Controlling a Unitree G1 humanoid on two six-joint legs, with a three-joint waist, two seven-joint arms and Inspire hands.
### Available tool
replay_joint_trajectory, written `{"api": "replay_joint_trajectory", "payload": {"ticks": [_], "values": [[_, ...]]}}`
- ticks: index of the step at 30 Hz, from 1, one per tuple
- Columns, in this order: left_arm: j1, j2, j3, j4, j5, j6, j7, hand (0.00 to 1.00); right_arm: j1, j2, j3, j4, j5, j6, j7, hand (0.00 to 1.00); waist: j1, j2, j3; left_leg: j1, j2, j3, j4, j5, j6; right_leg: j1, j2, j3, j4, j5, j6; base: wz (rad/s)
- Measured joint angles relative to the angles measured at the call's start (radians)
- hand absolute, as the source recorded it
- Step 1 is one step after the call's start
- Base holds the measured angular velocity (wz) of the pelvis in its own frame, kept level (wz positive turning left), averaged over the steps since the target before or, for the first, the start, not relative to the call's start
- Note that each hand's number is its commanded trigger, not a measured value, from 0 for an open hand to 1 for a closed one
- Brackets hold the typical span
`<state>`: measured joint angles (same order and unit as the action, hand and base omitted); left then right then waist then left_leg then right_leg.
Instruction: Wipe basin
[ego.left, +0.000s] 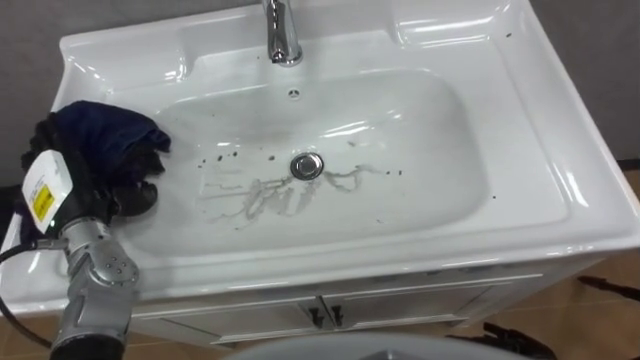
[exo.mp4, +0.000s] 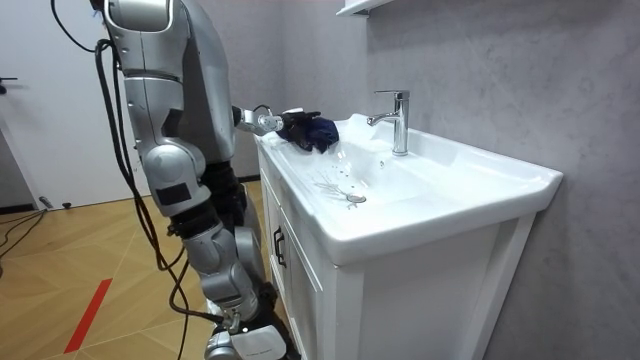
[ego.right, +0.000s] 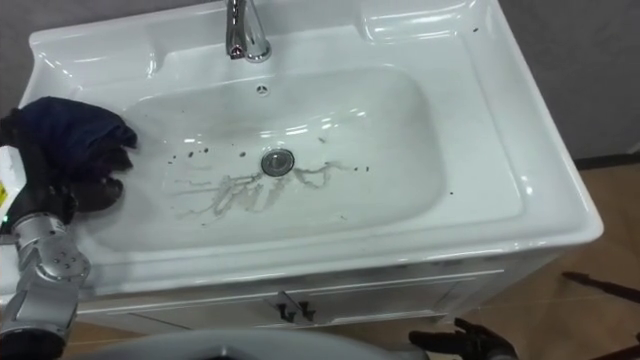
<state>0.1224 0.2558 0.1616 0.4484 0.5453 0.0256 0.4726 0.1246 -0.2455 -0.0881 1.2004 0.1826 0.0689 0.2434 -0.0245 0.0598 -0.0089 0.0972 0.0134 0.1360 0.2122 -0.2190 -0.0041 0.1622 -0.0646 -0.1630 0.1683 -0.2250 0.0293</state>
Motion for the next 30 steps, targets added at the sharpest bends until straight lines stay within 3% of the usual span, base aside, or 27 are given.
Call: {"api": "replay_joint_trajectory", "payload": {"ticks": [11, 19, 30], "values": [[-0.012, 0.013, 0.01, 0.0, 0.016, 0.014, -0.02, 1.0, 0.009, -0.015, -0.015, -0.006, -0.039, 0.02, -0.003, 0.0, -0.007, 0.003, -0.0035, 0.003, 0.0, 0.014, 0.0, 0.0, 0.0, -0.002, 0.0, 0.015, 0.001, 0.0, 0.0, -0.02], [-0.019, 0.013, 0.063, 0.015, 0.016, 0.016, -0.053, 1.0, 0.014, -0.017, -0.015, -0.038, -0.095, 0.042, -0.007, 0.0, -0.004, -0.001, -0.0055, 0.003, 0.0, 0.015, 0.001, 0.0, 0.0, -0.001, -0.001, 0.015, 0.001, 0.0, 0.0, 0.0], [-0.017, 0.009, 0.071, 0.025, 0.013, 0.019, -0.077, 1.0, 0.014, -0.017, -0.013, -0.038, -0.109, 0.059, -0.013, 0.0, 0.003, -0.005, -0.0054, 0.024, -0.001, 0.016, -0.007, 0.0, 0.0, 0.017, -0.001, 0.021, 0.0, -0.002, 0.002, 0.0]]}}
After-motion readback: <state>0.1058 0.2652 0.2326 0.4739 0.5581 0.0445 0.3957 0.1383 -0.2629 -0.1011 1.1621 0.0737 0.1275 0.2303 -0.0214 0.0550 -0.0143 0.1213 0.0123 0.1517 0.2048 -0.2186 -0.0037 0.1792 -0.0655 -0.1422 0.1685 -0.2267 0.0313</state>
